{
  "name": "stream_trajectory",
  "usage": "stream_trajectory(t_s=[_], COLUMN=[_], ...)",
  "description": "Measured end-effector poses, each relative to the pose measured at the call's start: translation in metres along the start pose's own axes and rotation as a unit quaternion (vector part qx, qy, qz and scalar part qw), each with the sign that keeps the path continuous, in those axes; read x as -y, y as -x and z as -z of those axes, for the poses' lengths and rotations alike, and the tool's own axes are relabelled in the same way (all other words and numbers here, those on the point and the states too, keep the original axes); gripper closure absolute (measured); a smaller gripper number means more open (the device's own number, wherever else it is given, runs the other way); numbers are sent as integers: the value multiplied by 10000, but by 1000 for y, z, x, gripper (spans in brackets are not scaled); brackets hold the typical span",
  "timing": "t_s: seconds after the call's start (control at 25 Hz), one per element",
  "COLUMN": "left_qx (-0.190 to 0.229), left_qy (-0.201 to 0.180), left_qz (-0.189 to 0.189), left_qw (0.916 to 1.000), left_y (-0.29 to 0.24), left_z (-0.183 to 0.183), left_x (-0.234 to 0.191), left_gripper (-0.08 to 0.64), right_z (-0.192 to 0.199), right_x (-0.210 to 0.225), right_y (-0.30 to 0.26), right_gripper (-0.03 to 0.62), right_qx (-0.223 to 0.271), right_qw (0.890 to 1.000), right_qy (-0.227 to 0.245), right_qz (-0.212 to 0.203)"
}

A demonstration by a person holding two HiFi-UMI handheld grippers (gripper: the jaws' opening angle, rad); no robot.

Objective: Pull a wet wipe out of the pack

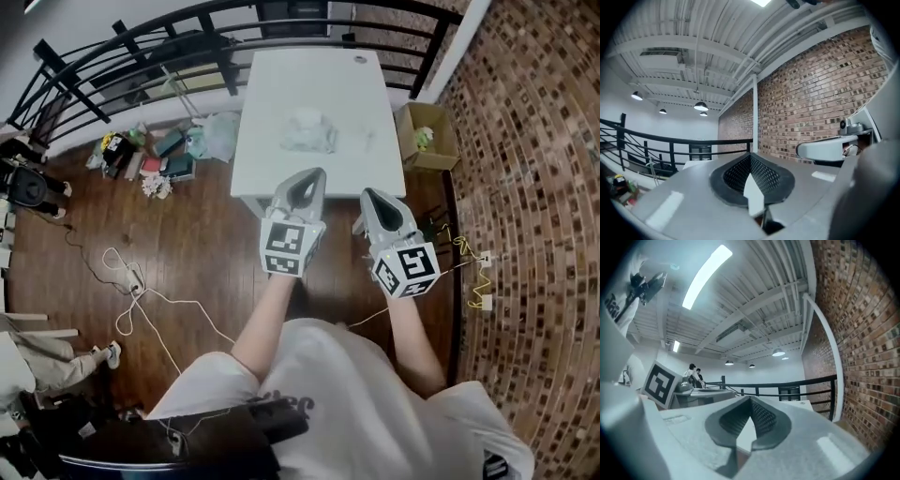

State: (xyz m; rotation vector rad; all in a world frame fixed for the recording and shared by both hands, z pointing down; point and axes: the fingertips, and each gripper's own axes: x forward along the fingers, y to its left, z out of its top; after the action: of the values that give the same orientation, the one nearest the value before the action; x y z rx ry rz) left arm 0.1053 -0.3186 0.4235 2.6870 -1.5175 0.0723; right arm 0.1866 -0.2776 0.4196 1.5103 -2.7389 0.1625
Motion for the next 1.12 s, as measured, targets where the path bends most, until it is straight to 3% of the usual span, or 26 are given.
stream_trajectory(t_s=[0.16,0.32,0.44,0.6,1.12], left_qx=[-347,-321,5,189,19], left_qy=[52,41,-62,-119,-166], left_qz=[21,43,9,-5,70], left_qw=[9994,9995,10000,9997,9998], left_y=[48,81,91,101,121], left_z=[21,7,-19,-37,-21], left_x=[86,122,126,123,116], left_gripper=[543,543,543,543,543], right_z=[18,14,-13,-29,-8], right_x=[0,-28,-43,-51,-82], right_y=[79,115,123,130,130], right_gripper=[600,600,600,600,600], right_qx=[-329,-508,-273,-156,-280], right_qw=[9987,9981,9995,9998,9996], right_qy=[-358,-335,17,134,41], right_qz=[160,-75,-174,-68,-99])
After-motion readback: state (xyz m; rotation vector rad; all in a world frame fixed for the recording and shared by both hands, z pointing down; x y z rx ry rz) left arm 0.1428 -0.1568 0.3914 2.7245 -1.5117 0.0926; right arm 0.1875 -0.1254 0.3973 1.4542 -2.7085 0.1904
